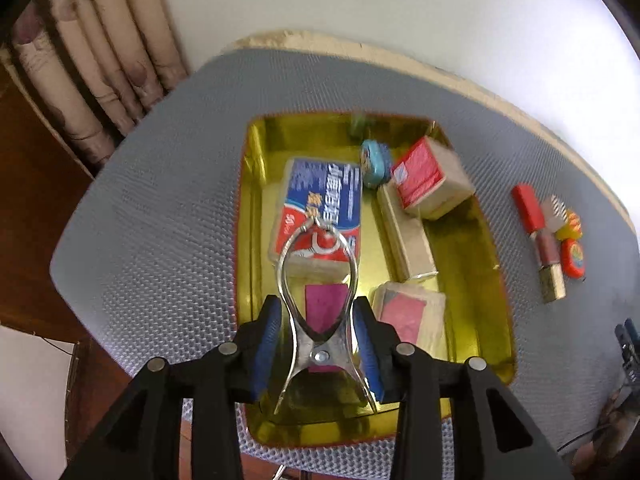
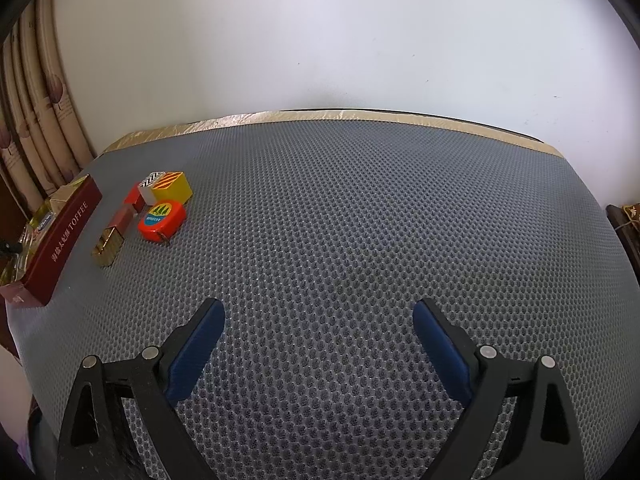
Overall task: Organize rigid objects
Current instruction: 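Lower the metal clip into the tin and open the left tool, then grasp the orange tape measure with the right tool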
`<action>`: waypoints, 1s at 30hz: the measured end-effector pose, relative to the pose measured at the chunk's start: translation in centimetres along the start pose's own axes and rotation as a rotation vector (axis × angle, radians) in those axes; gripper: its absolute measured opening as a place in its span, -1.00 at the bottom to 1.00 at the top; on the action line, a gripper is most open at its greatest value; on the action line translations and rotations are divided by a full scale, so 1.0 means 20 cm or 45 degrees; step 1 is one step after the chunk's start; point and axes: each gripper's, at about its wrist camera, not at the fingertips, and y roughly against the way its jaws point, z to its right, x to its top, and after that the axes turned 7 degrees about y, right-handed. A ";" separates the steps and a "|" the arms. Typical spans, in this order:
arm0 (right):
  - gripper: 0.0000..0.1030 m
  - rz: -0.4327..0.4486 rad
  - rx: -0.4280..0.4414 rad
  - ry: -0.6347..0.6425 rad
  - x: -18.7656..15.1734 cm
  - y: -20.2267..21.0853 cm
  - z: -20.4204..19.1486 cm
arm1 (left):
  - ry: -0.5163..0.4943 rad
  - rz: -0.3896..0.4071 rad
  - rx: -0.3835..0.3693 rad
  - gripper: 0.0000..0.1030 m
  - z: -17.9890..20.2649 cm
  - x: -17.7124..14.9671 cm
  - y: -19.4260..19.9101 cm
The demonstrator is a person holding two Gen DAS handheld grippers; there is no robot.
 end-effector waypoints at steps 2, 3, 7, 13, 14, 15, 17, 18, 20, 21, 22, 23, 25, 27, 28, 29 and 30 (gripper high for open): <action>0.83 0.002 -0.002 0.003 0.00 0.00 0.00 | 0.015 0.093 -0.041 -0.27 0.02 -0.04 0.12; 0.83 0.005 -0.005 0.005 0.00 0.00 -0.01 | 0.013 0.130 -0.064 -0.27 0.03 -0.08 0.17; 0.83 0.022 0.016 0.063 0.01 0.01 -0.07 | -0.010 0.291 -0.152 -0.25 0.12 -0.29 0.35; 0.81 0.008 0.246 0.214 0.12 -0.01 -0.39 | -0.175 0.307 -0.250 -0.24 0.31 -0.58 0.36; 0.81 -0.002 0.259 0.251 0.16 -0.05 -0.46 | -0.204 0.303 -0.245 -0.24 0.34 -0.60 0.34; 0.81 -0.009 0.268 0.255 0.19 -0.07 -0.49 | -0.225 0.298 -0.236 -0.24 0.36 -0.62 0.32; 0.81 -0.020 0.289 0.223 0.27 -0.14 -0.55 | -0.247 0.285 -0.229 -0.24 0.37 -0.65 0.29; 0.81 -0.023 0.286 0.207 0.29 -0.16 -0.56 | -0.249 0.281 -0.241 -0.24 0.37 -0.66 0.28; 0.81 -0.045 0.245 0.174 0.37 -0.23 -0.60 | -0.253 0.292 -0.246 -0.24 0.37 -0.68 0.27; 0.81 -0.056 0.238 0.153 0.40 -0.26 -0.62 | -0.257 0.301 -0.242 -0.24 0.37 -0.68 0.27; 0.80 -0.064 0.247 0.124 0.42 -0.29 -0.63 | -0.269 0.309 -0.238 -0.24 0.37 -0.69 0.27; 0.74 -0.070 0.251 0.105 0.43 -0.31 -0.64 | -0.275 0.310 -0.235 -0.24 0.37 -0.69 0.27; 0.62 -0.083 0.221 0.085 0.45 -0.35 -0.68 | -0.273 0.300 -0.239 -0.24 0.36 -0.68 0.26; 0.54 -0.098 0.157 0.092 0.46 -0.39 -0.71 | -0.268 0.263 -0.251 -0.24 0.35 -0.67 0.24; 0.52 -0.109 0.141 0.088 0.46 -0.41 -0.72 | -0.260 0.240 -0.259 -0.24 0.35 -0.67 0.22; 0.47 -0.123 0.135 0.078 0.47 -0.43 -0.72 | -0.256 0.227 -0.265 -0.24 0.35 -0.67 0.22; 0.44 -0.136 0.128 0.068 0.47 -0.45 -0.73 | -0.253 0.211 -0.270 -0.24 0.34 -0.67 0.21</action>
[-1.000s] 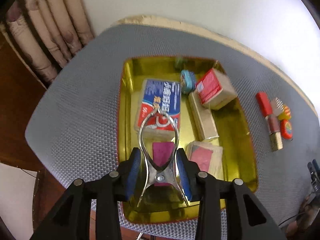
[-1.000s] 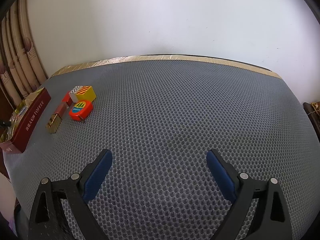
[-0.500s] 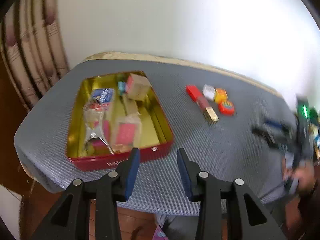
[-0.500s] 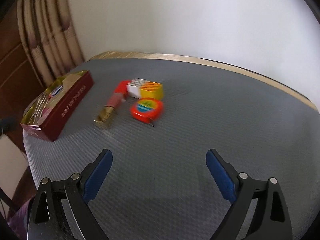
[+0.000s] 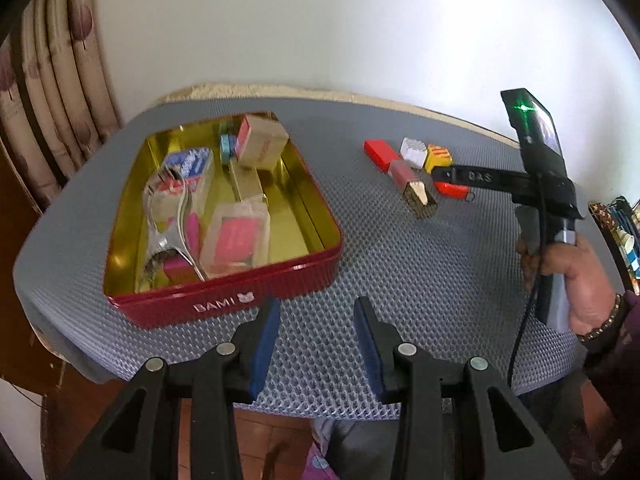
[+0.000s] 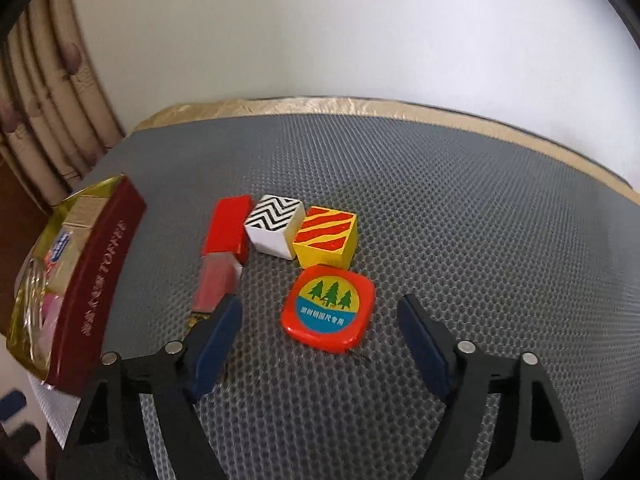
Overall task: Organize rigid objects
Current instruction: 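Grasp the orange tape measure with the right tool, then lower the tape measure into the tin and open the right tool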
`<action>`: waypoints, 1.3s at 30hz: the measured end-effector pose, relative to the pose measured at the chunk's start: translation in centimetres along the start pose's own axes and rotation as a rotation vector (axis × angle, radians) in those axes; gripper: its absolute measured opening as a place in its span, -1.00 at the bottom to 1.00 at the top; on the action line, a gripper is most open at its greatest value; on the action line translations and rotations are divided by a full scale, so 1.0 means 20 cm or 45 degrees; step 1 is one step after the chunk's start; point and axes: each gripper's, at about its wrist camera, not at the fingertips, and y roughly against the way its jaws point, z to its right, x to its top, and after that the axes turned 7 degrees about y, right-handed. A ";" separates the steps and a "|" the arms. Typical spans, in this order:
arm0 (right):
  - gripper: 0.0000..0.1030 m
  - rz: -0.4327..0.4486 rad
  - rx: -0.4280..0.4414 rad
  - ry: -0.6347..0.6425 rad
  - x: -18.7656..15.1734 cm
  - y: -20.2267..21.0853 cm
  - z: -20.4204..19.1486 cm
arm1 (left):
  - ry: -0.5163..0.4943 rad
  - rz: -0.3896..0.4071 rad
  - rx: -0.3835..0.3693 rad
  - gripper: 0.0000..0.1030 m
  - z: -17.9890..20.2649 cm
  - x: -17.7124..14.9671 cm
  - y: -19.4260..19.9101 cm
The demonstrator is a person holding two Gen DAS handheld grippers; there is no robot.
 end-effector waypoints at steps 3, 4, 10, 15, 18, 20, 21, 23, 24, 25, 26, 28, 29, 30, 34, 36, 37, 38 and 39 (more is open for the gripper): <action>0.25 -0.046 -0.030 -0.015 0.01 -0.06 0.00 | 0.013 -0.037 -0.012 -0.24 -0.01 0.01 -0.02; 0.23 -0.064 -0.024 -0.027 0.01 -0.08 0.00 | 0.016 -0.041 -0.017 -0.24 -0.01 0.00 -0.02; -0.08 -0.065 -0.065 0.021 0.03 -0.10 -0.03 | 0.011 -0.046 -0.012 -0.24 0.00 0.00 -0.03; -0.08 -0.038 -0.015 -0.006 -0.04 0.02 0.02 | 0.060 -0.010 0.013 -0.24 -0.03 0.01 0.02; -0.08 -0.010 0.024 0.009 -0.02 0.15 -0.01 | 0.154 -0.021 0.008 -0.24 -0.10 0.02 0.08; -0.08 0.015 0.107 0.013 0.02 0.24 -0.06 | 0.201 -0.029 0.018 -0.24 -0.16 0.02 0.12; -0.08 0.027 0.157 0.025 0.04 0.28 -0.11 | 0.212 -0.034 0.039 -0.24 -0.19 0.01 0.14; -0.08 0.049 0.247 0.048 0.10 0.34 -0.22 | 0.221 -0.055 0.093 -0.24 -0.25 0.01 0.15; -0.08 0.053 0.316 0.061 0.13 0.37 -0.29 | 0.227 -0.061 0.122 -0.24 -0.28 0.00 0.16; -0.08 0.051 0.367 0.075 0.14 0.38 -0.36 | 0.242 -0.058 0.144 -0.24 -0.31 0.00 0.16; -0.08 0.048 0.407 0.090 0.16 0.38 -0.42 | 0.267 -0.056 0.160 -0.24 -0.35 -0.01 0.16; -0.08 0.031 0.501 0.132 0.20 0.35 -0.59 | 0.338 -0.066 0.159 -0.24 -0.42 -0.02 0.16; -0.08 0.017 0.529 0.153 0.20 0.34 -0.66 | 0.394 -0.080 0.133 -0.24 -0.46 -0.02 0.15; -0.08 0.001 0.548 0.192 0.20 0.32 -0.75 | 0.433 -0.092 0.111 -0.24 -0.50 -0.02 0.14; -0.08 -0.039 0.560 0.328 0.20 0.22 -0.98 | 0.518 -0.127 0.099 -0.24 -0.58 -0.05 0.10; -0.08 -0.072 0.563 0.335 0.18 0.17 -1.01 | 0.545 -0.153 0.088 -0.24 -0.61 -0.06 0.07; -0.08 -0.083 0.554 0.342 0.19 0.13 -1.03 | 0.559 -0.161 0.082 -0.24 -0.61 -0.07 0.07; -0.08 -0.091 0.534 0.358 0.18 0.10 -1.05 | 0.571 -0.166 0.071 -0.24 -0.62 -0.07 0.07; -0.08 -0.096 0.527 0.369 0.18 0.08 -1.07 | 0.575 -0.170 0.063 -0.24 -0.62 -0.07 0.07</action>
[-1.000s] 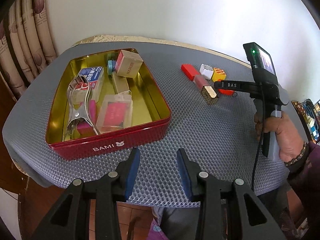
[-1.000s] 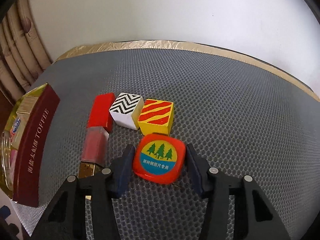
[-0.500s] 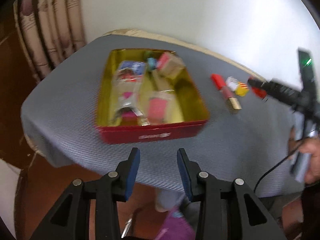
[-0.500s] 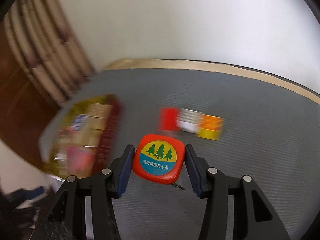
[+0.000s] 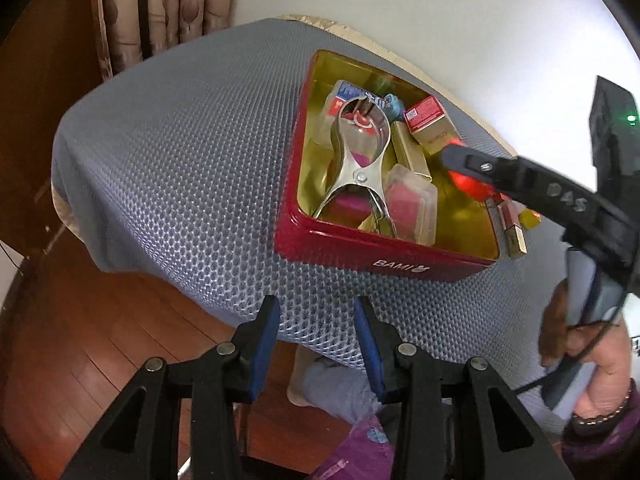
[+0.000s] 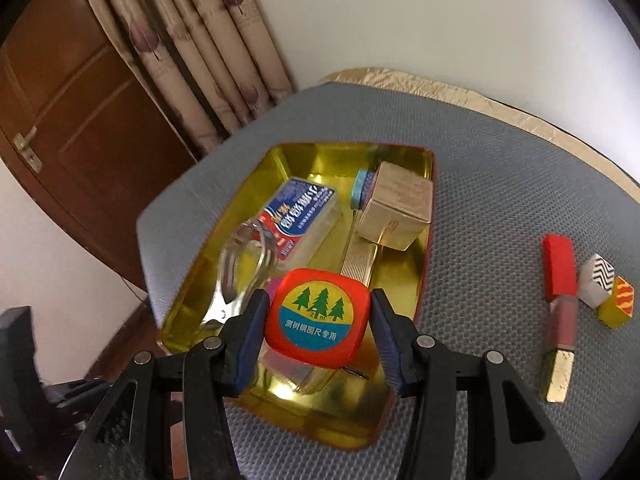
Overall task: Organize rigid objects
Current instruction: 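Lower the tape measure into the tin and open the right tool, then grasp the red gold-capped tube with the left tool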
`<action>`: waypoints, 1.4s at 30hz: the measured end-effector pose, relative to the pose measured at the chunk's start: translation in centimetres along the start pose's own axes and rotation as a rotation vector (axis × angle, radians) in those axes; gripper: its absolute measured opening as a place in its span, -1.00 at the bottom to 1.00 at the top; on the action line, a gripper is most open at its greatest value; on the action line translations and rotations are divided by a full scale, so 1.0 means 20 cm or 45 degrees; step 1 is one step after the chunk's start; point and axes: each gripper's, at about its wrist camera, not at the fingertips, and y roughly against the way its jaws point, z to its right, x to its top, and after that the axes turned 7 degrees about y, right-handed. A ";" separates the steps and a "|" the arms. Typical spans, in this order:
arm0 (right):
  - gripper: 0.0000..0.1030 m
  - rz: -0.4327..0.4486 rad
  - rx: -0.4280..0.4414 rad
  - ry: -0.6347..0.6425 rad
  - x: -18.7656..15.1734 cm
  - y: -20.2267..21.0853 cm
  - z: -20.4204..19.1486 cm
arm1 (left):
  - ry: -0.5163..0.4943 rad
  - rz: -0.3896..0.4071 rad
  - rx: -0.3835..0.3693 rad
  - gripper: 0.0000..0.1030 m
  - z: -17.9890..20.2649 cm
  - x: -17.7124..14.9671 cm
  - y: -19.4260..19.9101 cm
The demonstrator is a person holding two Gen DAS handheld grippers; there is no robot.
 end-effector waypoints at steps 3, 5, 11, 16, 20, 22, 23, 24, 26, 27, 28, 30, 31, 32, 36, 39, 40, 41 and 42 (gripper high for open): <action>-0.08 -0.028 -0.029 0.027 -0.01 -0.05 0.00 | -0.010 0.007 0.011 -0.24 0.01 0.00 0.00; -0.08 -0.038 -0.043 0.045 -0.01 -0.08 -0.02 | -0.017 0.009 0.013 -0.24 0.01 0.01 0.01; -0.07 -0.045 -0.080 0.059 -0.03 -0.09 -0.01 | -0.032 -0.031 0.013 -0.24 0.03 0.01 -0.04; -0.06 -0.003 -0.071 0.044 -0.04 -0.04 0.01 | -0.056 -0.020 0.030 -0.24 0.06 -0.01 -0.04; -0.06 0.136 -0.074 0.026 -0.05 0.13 0.03 | -0.108 0.018 0.054 -0.24 0.10 -0.03 -0.02; 0.02 0.244 -0.153 0.008 -0.11 0.29 0.08 | -0.146 0.045 0.055 -0.24 0.12 -0.04 0.00; 0.08 0.282 -0.222 -0.004 -0.16 0.36 0.13 | -0.173 0.063 0.047 -0.24 0.14 -0.06 0.02; 0.15 0.313 -0.331 -0.015 -0.23 0.45 0.19 | -0.200 0.076 0.036 -0.24 0.16 -0.07 0.03; 0.28 0.306 -0.537 -0.022 -0.38 0.55 0.31 | -0.283 0.096 -0.016 -0.24 0.22 -0.10 0.06; 0.29 0.262 -0.671 -0.032 -0.47 0.60 0.39 | -0.328 0.099 -0.049 -0.24 0.26 -0.12 0.08; 0.29 0.216 -0.769 -0.040 -0.56 0.63 0.47 | -0.377 0.096 -0.080 -0.24 0.29 -0.14 0.08; 0.29 0.128 -0.912 -0.055 -0.72 0.69 0.62 | -0.480 0.079 -0.122 -0.24 0.37 -0.19 0.10; 0.30 0.094 -0.965 -0.063 -0.78 0.72 0.67 | -0.520 0.074 -0.133 -0.24 0.41 -0.21 0.10; 0.34 0.057 -1.021 -0.072 -0.84 0.74 0.73 | -0.557 0.068 -0.151 -0.24 0.46 -0.24 0.12; 0.63 -0.018 -1.091 -0.157 -1.02 0.81 0.92 | -0.576 -0.020 -0.254 -0.13 0.68 -0.23 0.11; 0.64 -0.017 -1.030 -0.230 -1.07 0.82 0.99 | -0.562 -0.067 -0.288 -0.01 0.87 -0.13 0.02; 0.64 -0.006 -1.025 -0.232 -1.07 0.83 0.99 | -0.549 -0.084 -0.277 0.00 0.94 -0.08 -0.03; 0.67 0.011 -1.021 -0.227 -1.07 0.84 0.99 | -0.547 -0.106 -0.285 0.00 1.00 -0.05 -0.08; 0.75 0.030 -1.014 -0.219 -1.08 0.85 0.99 | -0.540 -0.137 -0.292 0.00 1.06 -0.02 -0.13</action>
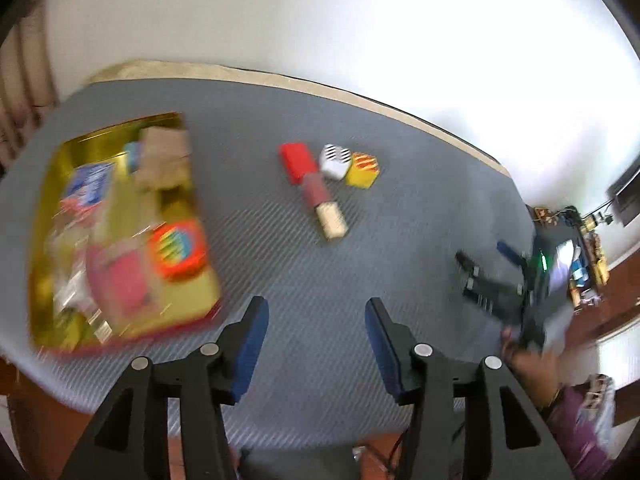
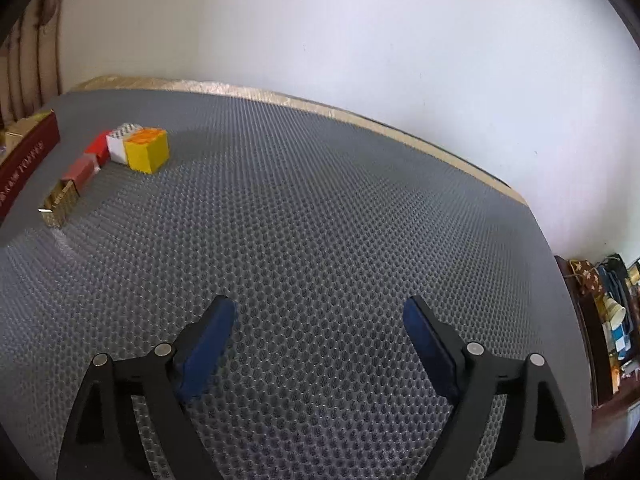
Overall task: Organize rigid objects
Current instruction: 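Grasp the red gold-capped tube with the left tool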
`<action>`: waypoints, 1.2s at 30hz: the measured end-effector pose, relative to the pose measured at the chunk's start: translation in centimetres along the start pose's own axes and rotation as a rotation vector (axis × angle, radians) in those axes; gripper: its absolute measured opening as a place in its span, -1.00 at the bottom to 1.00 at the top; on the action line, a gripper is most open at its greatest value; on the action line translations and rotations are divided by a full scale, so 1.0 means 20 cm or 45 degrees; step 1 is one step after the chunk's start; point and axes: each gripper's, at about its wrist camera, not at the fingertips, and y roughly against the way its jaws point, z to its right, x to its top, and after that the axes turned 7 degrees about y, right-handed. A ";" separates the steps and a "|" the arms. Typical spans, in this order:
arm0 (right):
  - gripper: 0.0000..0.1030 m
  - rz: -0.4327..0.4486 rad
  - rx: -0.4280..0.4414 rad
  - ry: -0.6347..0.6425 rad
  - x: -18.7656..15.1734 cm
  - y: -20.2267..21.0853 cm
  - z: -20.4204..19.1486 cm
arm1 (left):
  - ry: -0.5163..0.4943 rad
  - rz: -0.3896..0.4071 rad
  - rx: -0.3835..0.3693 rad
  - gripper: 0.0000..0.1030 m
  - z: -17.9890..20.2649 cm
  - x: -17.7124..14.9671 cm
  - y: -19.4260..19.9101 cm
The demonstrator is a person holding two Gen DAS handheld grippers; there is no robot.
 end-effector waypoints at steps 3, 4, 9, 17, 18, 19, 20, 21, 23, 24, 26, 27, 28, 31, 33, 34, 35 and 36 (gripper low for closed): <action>0.86 0.039 0.029 -0.017 -0.01 0.03 0.03 | 0.056 -0.076 -0.016 0.00 0.04 0.17 -0.17; 0.86 0.051 0.040 -0.034 -0.02 0.04 0.05 | 0.066 -0.089 0.005 0.00 0.05 0.22 -0.23; 0.86 0.065 0.107 -0.150 -0.07 0.05 0.18 | 0.073 -0.143 0.081 0.00 0.09 0.37 -0.46; 0.86 0.071 0.157 -0.170 -0.05 0.08 0.14 | 0.081 -0.197 0.205 0.00 0.09 0.47 -0.69; 0.86 0.067 0.162 -0.171 -0.04 0.07 0.13 | 0.093 -0.199 0.205 0.00 0.08 0.48 -0.71; 0.86 0.062 0.169 -0.171 -0.04 0.07 0.13 | 0.102 -0.199 0.206 0.00 0.08 0.48 -0.73; 0.86 0.059 0.171 -0.172 -0.04 0.06 0.13 | 0.104 -0.203 0.211 0.00 0.07 0.48 -0.74; 0.86 0.054 0.173 -0.174 -0.04 0.06 0.13 | 0.102 -0.212 0.223 -0.05 0.07 0.48 -0.76; 0.86 0.046 0.174 -0.176 -0.04 0.05 0.12 | 0.075 -0.179 0.272 -0.61 0.08 0.47 -0.77; 0.86 0.041 0.174 -0.177 -0.04 0.04 0.12 | 0.052 -0.178 0.289 -0.61 0.09 0.47 -0.77; 0.86 0.031 0.174 -0.177 -0.04 0.03 0.11 | 0.042 -0.171 0.288 -0.61 0.10 0.47 -0.77; 0.86 0.022 0.176 -0.176 -0.04 0.02 0.11 | 0.051 -0.172 0.275 -0.61 0.10 0.46 -0.77; 0.86 0.016 0.175 -0.174 -0.04 0.01 0.10 | 0.066 -0.175 0.255 -0.61 0.10 0.44 -0.75; 0.86 0.005 0.169 -0.172 -0.03 0.00 0.09 | 0.081 -0.161 0.177 -0.61 0.11 0.37 -0.66; 0.86 0.001 0.164 -0.171 -0.03 -0.01 0.09 | 0.059 -0.101 0.160 -0.61 0.13 0.31 -0.53; 0.86 -0.005 0.161 -0.168 -0.02 -0.02 0.08 | 0.052 -0.079 0.149 -0.61 0.13 0.29 -0.48; 0.86 -0.008 0.159 -0.164 -0.02 -0.02 0.08 | 0.052 -0.053 0.138 -0.61 0.12 0.27 -0.42; 0.86 -0.009 0.155 -0.160 -0.02 -0.03 0.07 | 0.064 -0.023 0.129 -0.61 0.11 0.24 -0.34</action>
